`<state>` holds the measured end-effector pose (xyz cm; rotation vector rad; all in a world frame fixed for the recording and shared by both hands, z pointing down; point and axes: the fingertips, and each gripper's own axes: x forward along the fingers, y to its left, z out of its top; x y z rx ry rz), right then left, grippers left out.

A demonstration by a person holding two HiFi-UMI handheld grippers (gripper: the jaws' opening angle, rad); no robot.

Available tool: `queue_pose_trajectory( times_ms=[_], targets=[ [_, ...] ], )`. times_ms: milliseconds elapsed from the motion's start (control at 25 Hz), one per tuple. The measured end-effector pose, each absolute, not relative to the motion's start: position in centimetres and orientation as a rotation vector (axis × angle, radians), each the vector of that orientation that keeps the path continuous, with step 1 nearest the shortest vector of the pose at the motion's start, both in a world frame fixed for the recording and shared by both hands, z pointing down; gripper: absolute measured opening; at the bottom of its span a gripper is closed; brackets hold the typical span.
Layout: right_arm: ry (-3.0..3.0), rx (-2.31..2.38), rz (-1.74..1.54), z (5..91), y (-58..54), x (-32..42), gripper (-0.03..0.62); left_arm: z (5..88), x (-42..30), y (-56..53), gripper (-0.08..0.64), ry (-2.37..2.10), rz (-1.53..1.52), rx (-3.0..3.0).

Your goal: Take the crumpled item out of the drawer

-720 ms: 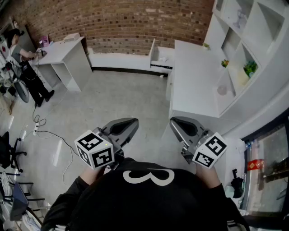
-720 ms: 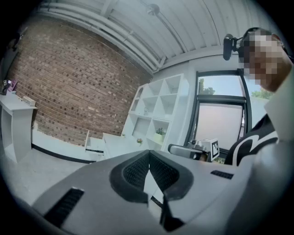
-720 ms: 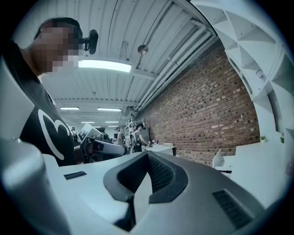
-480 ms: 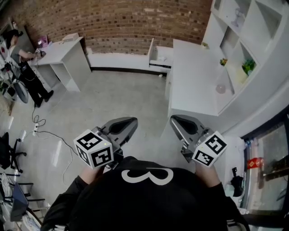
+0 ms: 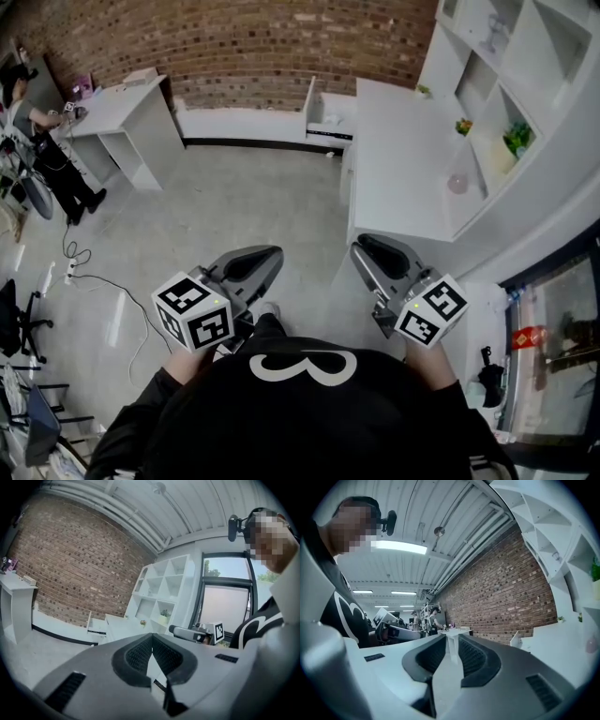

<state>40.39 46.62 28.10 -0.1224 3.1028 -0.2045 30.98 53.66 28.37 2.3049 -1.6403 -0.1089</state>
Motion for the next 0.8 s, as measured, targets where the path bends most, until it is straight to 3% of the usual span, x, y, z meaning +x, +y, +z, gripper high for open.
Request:
queue_pose_trajectory(
  times_ms=[120,240,600,800],
  targets=[
    [3.115,-0.154,-0.186,28.2,45.1,39.2,0.188,28.9,29.4,52.5,0.003,-1.633,-0.122,2.286],
    [3.146,-0.188,-0.127,28.6,43.5,37.3,0.284,29.5,27.3,50.8,0.003,-1.622,-0.141,2.266],
    [3.147,-0.342,-0.205,30.8,34.4,29.8,0.457,32.0,18.8,42.5,0.003,-1.563,-0.139,2.22],
    [3.177,-0.442,-0.269,32.2,28.7,24.4,0.483,32.8,12.4,37.1,0.003,-1.536,-0.135,2.181]
  ],
)
